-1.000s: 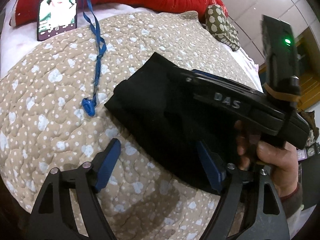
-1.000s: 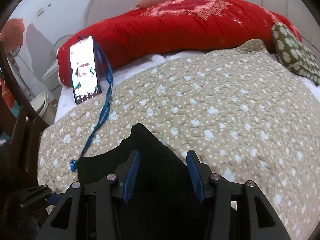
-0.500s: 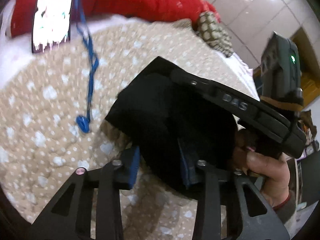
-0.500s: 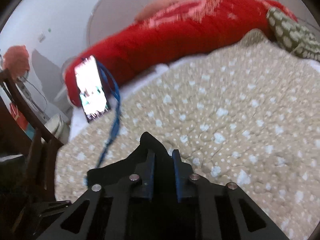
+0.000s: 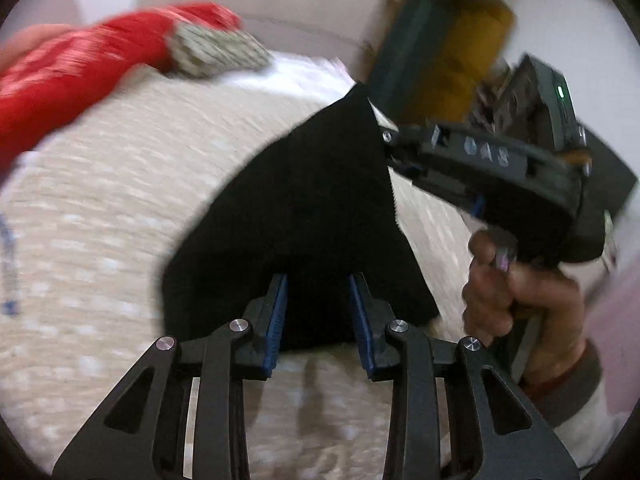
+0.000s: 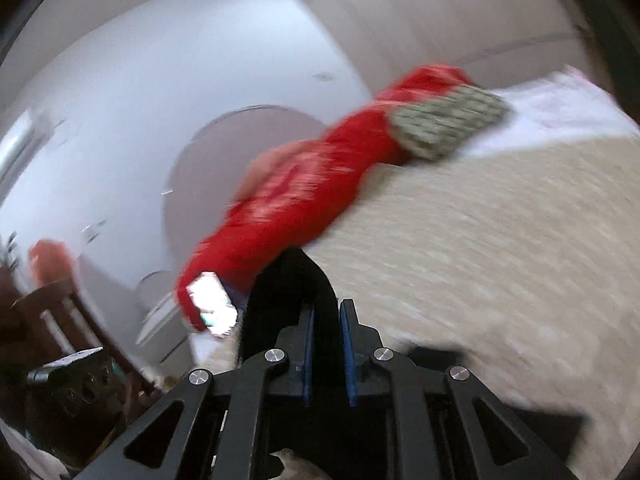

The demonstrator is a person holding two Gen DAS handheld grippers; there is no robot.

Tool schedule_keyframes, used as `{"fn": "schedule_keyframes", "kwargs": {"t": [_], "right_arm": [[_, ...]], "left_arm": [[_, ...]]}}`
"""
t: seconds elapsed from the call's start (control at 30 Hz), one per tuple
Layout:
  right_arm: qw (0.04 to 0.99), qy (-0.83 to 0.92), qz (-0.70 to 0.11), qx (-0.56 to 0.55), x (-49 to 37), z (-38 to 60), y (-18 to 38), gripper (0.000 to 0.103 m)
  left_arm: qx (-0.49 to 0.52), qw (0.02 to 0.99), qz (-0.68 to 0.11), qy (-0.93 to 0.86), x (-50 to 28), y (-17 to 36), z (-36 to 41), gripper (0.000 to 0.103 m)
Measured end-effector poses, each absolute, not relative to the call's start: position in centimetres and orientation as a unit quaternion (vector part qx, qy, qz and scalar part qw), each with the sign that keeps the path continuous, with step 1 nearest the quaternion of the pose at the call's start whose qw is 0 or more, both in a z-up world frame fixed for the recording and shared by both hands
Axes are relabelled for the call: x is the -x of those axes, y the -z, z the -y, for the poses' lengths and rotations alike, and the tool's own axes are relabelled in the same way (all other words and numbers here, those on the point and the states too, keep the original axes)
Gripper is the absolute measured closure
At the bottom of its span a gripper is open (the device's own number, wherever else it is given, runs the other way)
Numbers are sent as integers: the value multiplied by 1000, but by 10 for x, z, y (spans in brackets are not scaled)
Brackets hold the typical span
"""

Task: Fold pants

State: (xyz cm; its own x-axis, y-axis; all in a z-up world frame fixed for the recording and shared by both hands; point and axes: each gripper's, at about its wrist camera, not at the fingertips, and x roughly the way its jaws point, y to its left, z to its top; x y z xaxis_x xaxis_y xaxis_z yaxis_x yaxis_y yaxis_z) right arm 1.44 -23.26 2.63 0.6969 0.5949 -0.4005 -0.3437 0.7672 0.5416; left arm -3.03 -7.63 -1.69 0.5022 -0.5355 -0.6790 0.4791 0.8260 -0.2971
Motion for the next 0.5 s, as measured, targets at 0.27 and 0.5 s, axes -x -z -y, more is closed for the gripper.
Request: {"fn": "schedule_keyframes", "kwargs": {"t": [0.27,0.5], "right_arm": [[894,-81,-299,-323,33,338,13,55],[881,-173,-303,-321,64,314,1,44]], "left_arm": [[-11,841,-443,310,29,26,85,72],[-45,850,-407,330,39,5,57,57]]}}
